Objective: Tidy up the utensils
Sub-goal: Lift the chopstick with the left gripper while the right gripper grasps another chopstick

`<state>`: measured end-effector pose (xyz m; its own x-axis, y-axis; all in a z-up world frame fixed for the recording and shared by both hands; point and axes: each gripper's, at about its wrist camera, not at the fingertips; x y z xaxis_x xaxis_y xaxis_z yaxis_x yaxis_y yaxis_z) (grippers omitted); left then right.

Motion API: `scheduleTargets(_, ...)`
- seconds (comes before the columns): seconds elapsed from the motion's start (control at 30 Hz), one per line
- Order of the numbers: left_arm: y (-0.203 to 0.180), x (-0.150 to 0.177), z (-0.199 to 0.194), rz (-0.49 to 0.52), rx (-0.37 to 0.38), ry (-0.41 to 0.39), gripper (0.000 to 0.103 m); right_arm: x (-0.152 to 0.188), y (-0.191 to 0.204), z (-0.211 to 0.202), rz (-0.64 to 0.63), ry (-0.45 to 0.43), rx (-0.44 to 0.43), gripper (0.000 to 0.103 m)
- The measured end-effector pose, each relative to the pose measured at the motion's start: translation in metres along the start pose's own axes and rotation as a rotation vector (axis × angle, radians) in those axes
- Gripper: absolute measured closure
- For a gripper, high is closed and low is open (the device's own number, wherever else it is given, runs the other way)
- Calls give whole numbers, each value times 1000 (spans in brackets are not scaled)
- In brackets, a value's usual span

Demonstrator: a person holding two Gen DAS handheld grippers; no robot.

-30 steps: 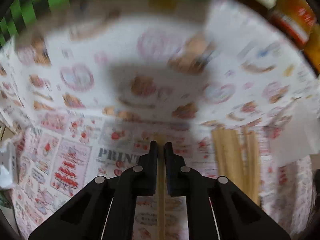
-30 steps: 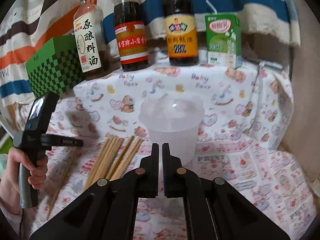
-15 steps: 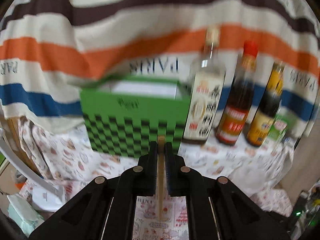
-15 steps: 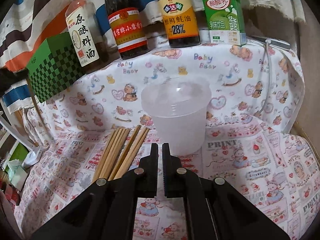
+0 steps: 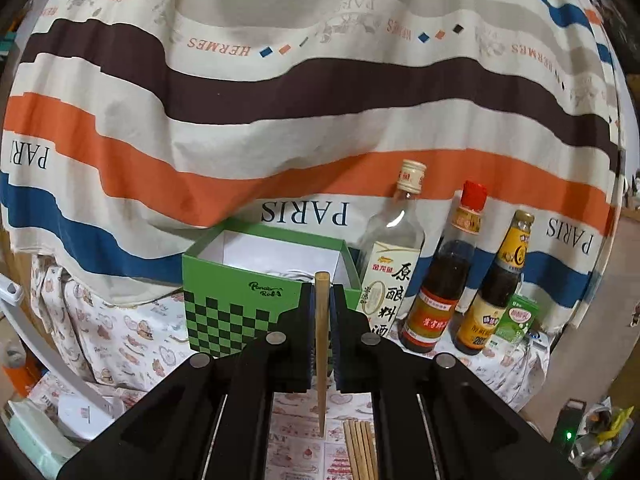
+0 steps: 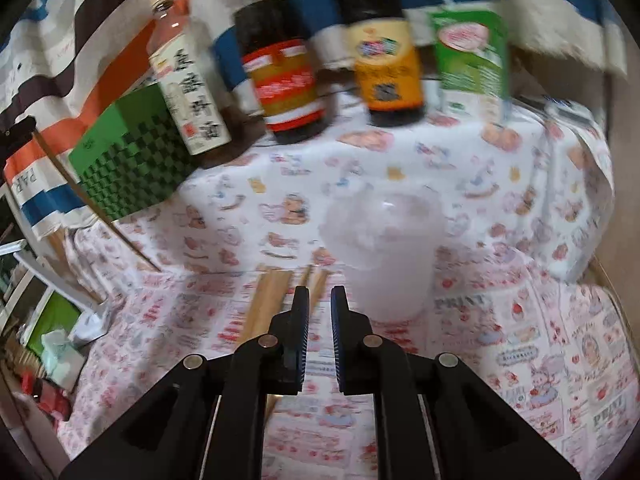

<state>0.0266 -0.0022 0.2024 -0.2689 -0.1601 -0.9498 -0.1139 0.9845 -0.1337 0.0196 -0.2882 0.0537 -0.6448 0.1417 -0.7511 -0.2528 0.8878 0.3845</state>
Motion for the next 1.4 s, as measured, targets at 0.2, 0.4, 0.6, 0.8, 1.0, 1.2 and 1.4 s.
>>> scheduleTargets(0.2, 9, 0, 10, -17, 11, -1, 97, -35, 37, 55, 41, 226, -15, 86)
scheduleTargets(0.4, 13, 8, 40, -5, -31, 55, 97, -37, 47, 149, 62, 370, -16, 86)
scheduleTargets(0.6, 19, 8, 49, 1, -78, 70, 97, -24, 39, 195, 31, 427, 20, 86)
scheduleTargets(0.8, 29, 10, 63, -23, -119, 116, 97, -16, 31, 207, -1, 432, 38, 92)
scheduleTargets(1.0, 24, 16, 72, -6, -131, 148, 97, -19, 37, 229, -57, 486, 102, 94)
scheduleTargets(1.2, 17, 23, 82, 21, -164, 172, 97, -21, 50, 246, -115, 503, 163, 94)
scheduleTargets(1.4, 18, 17, 71, 33, -213, 142, 97, -32, 79, 220, -199, 440, 134, 94)
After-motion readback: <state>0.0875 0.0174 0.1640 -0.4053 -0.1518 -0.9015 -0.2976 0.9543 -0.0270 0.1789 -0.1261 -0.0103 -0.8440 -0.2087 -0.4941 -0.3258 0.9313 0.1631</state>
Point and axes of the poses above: each gripper's, at about its wrist camera, not at the fingertips, and z roughly the way its jaws point, y to its left, x to its underside, and after that the axes turned 14 degrees about -x, right-handed
